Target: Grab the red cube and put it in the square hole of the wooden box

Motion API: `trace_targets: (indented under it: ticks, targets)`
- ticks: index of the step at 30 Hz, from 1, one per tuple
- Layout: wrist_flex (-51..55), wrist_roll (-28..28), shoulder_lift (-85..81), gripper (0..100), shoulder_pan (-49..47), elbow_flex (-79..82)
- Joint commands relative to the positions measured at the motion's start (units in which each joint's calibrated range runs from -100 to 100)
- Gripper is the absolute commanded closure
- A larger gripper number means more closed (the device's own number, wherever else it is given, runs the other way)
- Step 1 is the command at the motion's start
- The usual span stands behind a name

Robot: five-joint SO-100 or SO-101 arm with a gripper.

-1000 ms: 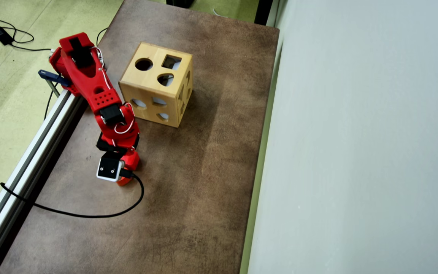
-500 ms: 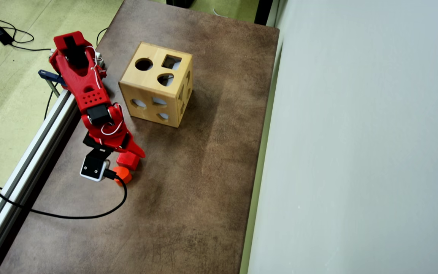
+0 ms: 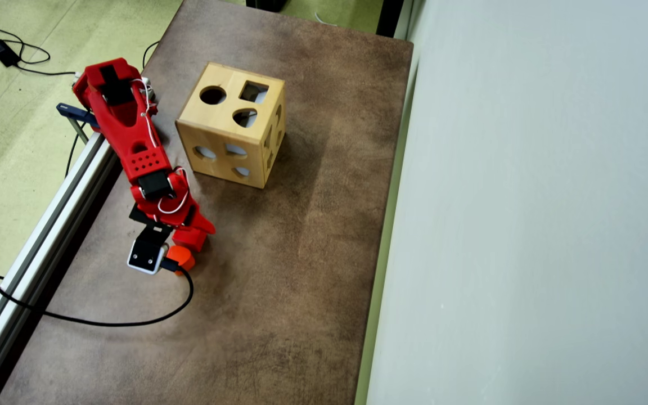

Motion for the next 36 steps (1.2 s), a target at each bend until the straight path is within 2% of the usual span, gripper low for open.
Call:
trace_targets:
  ticks: [1,6,24,28,34,36]
  targets:
    - [-1.05,0.15,-0.39,61,-0.39,-2.40]
    - [-4.83,0.15,0.29,61,-0.24,-2.40]
    - [-5.07,0.15,0.46,63,-0.54,-2.31]
    - [-7.32,-0.24,0.46,72,-0.54,-2.31]
    - [-10.30,-0.24,0.46,95,-0.61,-2.13]
    - [-10.70,-0.24,0.46,99,-0.61,-1.59]
